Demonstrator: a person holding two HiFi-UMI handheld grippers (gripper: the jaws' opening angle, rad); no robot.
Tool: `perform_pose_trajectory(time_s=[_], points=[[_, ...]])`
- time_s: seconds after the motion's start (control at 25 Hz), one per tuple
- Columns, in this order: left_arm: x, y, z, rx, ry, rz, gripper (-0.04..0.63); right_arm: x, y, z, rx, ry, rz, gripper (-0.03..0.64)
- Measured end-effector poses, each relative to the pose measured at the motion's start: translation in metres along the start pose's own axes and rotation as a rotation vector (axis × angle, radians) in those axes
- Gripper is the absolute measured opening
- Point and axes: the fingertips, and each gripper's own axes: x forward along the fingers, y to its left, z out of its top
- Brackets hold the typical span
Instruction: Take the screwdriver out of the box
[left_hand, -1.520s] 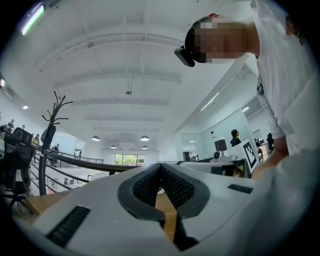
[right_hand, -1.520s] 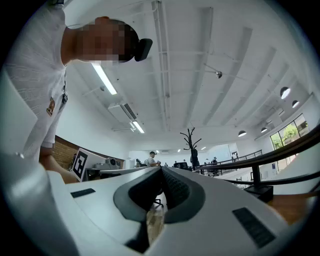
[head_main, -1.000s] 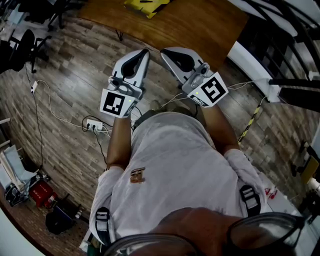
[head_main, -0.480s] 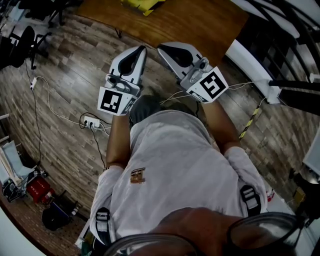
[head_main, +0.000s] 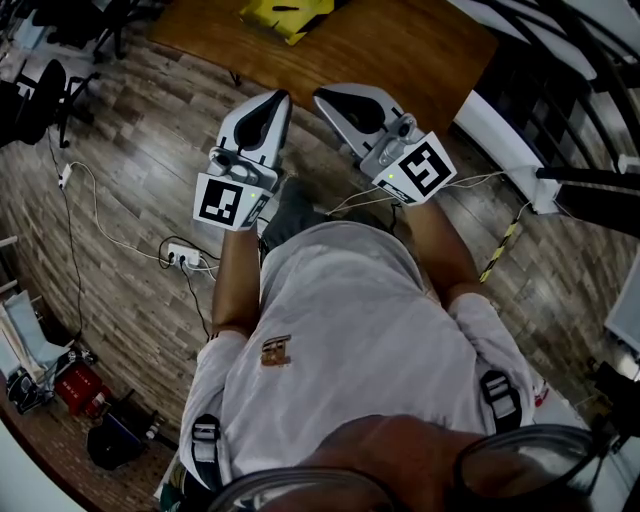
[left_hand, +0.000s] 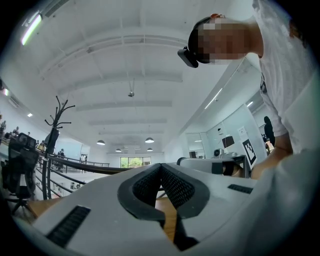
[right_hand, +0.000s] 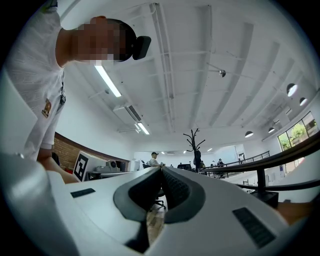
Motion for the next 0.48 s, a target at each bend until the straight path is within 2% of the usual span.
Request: perform_pose_trajectory(time_s=[0.48], points=[[0.038, 0.109, -0.018, -0.004, -0.004, -0.019, 0.018, 0.088, -0.069, -0.024, -0.027, 0.035, -0.028, 0.032]])
